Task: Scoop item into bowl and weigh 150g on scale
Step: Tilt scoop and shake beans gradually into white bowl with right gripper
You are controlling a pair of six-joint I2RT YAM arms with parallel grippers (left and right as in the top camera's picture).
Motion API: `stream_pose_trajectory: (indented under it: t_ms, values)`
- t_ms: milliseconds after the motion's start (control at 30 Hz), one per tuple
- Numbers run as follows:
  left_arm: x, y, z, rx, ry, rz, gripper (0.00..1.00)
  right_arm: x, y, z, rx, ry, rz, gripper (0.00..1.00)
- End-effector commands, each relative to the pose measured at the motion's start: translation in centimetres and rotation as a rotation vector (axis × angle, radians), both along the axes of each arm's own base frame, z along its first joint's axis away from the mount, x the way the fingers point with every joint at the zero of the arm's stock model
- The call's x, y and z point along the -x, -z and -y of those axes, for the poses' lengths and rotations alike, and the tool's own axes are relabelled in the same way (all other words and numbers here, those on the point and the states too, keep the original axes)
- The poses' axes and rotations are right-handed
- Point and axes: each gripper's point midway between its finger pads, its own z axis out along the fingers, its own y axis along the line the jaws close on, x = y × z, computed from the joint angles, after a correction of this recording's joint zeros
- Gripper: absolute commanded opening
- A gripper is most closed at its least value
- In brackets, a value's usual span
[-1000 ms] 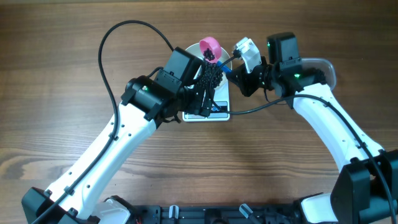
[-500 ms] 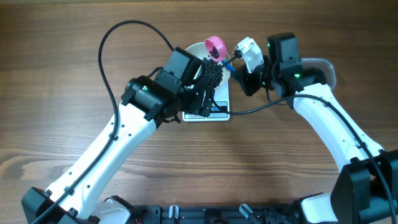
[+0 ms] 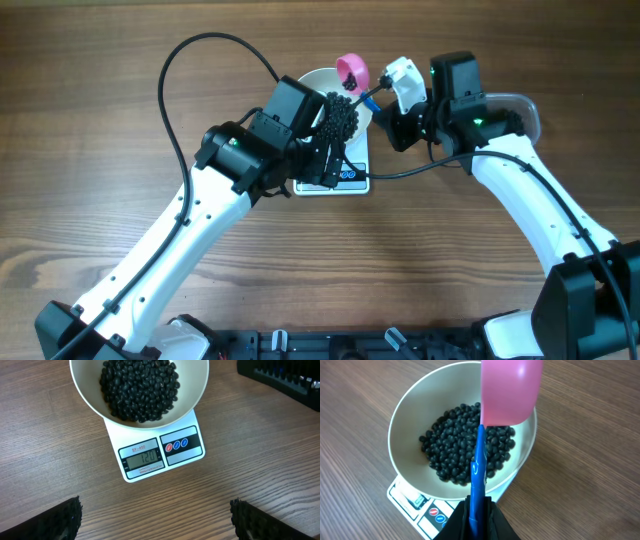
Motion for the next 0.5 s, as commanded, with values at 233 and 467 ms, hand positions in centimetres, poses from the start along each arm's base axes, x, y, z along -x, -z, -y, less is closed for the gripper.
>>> stream_pose_trajectory:
  t_ms: [233, 467]
  values:
    - [-0.1, -1.0, 0.0, 0.004, 0.009, 0.032, 1.00, -0.7, -0.9, 1.2, 0.054, 0.064, 0.044, 0.04]
    - [-0.1, -1.0, 0.0, 0.004, 0.010, 0.032, 1.00, -0.1, -1.7, -0.4, -0.031, -0.006, 0.038, 0.04]
